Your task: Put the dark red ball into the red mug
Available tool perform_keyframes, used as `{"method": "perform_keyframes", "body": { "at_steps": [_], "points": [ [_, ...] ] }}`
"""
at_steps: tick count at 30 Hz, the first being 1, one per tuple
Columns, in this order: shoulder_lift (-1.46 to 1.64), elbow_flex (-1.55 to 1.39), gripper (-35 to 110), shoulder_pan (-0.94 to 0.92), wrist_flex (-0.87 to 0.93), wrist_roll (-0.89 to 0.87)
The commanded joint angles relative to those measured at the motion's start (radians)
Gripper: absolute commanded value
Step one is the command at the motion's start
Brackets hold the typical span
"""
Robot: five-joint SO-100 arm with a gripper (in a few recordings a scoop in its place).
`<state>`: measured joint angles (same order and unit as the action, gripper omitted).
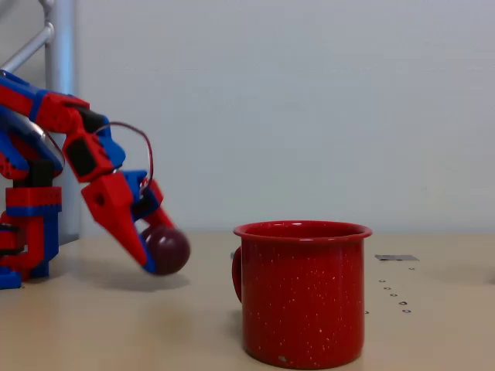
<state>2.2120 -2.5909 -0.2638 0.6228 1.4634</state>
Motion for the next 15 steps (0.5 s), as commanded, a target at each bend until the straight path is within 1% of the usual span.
{"method": "perform_keyframes", "body": {
  "at_steps": [1, 7, 15],
  "points": [
    [0.072, 0.129, 15, 0.000, 0.003, -0.061],
    [0.048, 0.298, 15, -0.011, -0.003, -0.190],
    [-0.117, 0.615, 15, -0.091, -0.005, -0.235]
  ]
}}
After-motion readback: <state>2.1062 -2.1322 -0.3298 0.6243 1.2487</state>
